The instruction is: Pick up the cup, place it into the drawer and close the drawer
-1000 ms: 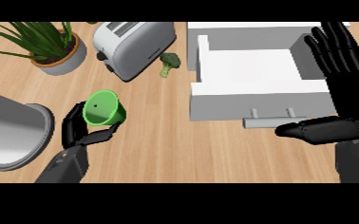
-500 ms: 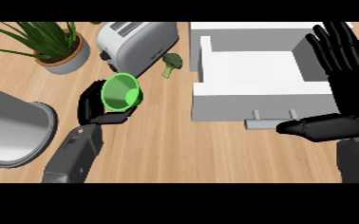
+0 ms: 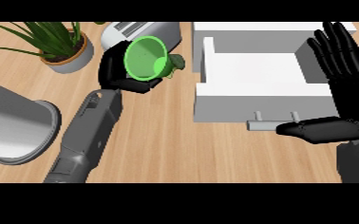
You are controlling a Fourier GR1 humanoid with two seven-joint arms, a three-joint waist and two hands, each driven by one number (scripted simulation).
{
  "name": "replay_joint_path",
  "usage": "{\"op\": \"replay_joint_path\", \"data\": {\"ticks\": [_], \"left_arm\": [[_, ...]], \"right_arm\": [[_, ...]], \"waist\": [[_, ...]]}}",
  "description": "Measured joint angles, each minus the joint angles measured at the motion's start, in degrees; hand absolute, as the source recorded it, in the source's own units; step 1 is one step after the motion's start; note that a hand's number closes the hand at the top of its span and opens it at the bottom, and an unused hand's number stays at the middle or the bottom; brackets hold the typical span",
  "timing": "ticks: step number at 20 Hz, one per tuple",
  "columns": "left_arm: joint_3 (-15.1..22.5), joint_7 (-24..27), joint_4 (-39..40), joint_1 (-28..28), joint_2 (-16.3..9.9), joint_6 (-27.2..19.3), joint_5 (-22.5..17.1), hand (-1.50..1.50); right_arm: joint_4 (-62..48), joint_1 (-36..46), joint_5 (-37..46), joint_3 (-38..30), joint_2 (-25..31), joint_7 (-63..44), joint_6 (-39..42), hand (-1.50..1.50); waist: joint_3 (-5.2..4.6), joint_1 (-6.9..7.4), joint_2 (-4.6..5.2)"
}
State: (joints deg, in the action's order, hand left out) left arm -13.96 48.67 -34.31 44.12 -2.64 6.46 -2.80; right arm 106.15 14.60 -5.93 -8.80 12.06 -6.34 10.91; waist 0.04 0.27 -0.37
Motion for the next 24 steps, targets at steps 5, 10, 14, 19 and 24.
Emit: {"op": "replay_joint_path", "data": {"ticks": [5, 10, 14, 19, 24], "left_arm": [[4.0, -10.0, -6.3, 6.0, 1.8, -4.8, -1.5, 1.5], [9.3, -20.8, -10.1, 13.6, 2.4, -11.4, -3.9, 1.5], [13.9, -27.2, -8.0, 20.2, 2.5, -18.4, -6.1, 1.5], [16.8, -31.6, 0.4, 27.4, 2.6, -22.9, -8.2, 1.5], [20.8, -33.1, 9.0, 31.8, 2.6, -25.9, -10.4, 1.5]], "right_arm": [[-0.3, -0.3, -0.5, -0.6, 0.2, 0.4, 0.3, -1.5], [-1.1, 0.3, 0.0, -0.7, 0.1, 0.9, -0.1, -1.5], [-2.5, 0.6, 0.2, -0.7, 0.0, 2.6, 0.3, -1.5], [-2.0, 1.2, -0.4, -0.6, 0.4, 1.9, 0.9, -1.5], [-2.3, 2.6, -1.1, -0.5, 0.5, 1.7, 1.3, -1.5]], "waist": [[0.0, -0.25, 0.01], [0.01, -0.64, 0.09], [0.02, -1.4, 0.33], [0.03, -2.93, 0.81], [0.05, -4.57, 1.32]]}}
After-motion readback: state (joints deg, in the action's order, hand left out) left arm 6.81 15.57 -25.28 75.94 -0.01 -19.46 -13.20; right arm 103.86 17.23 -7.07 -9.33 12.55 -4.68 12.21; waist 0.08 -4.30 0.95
